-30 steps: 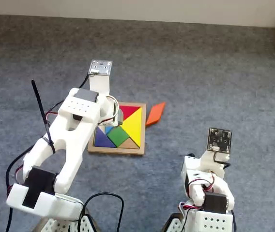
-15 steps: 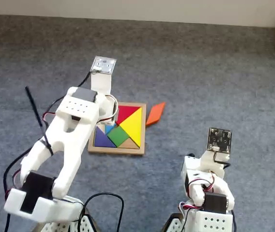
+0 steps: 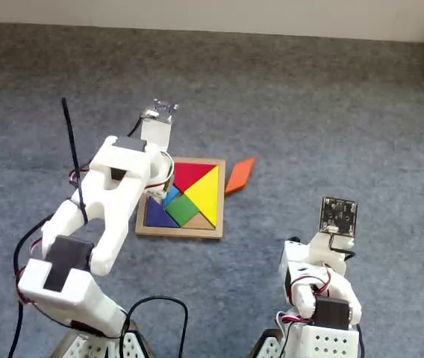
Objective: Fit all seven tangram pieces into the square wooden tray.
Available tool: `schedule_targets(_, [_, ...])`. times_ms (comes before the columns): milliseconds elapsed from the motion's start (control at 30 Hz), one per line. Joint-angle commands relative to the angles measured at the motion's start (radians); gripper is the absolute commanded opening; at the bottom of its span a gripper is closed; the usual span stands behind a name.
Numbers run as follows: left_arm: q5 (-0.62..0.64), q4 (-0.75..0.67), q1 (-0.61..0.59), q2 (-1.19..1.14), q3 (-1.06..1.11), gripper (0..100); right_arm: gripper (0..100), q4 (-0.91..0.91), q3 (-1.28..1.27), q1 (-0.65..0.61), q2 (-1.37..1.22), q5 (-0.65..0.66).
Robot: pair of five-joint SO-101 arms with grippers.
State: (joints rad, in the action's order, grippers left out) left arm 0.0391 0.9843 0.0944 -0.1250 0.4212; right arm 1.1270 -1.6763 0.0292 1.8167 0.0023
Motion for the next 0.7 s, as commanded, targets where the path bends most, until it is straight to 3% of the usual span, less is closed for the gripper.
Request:
schedule_targets(0, [-0.011,-0.014,0.045,-0.019,-0.062,11,15.6,-0.012,-0.143,0.013,0.007,0.012])
schedule_targets(233, [-0.006,0.057,0.134,-0.019,-0.104,11,15.6,-0.012,-0.143,0.013,0.007,0.012])
schedule_targets(667, [-0.011,0.157,0.108,-0.019,-0.163,11,15.6,-0.012,-0.143,0.013,0.007,0.012])
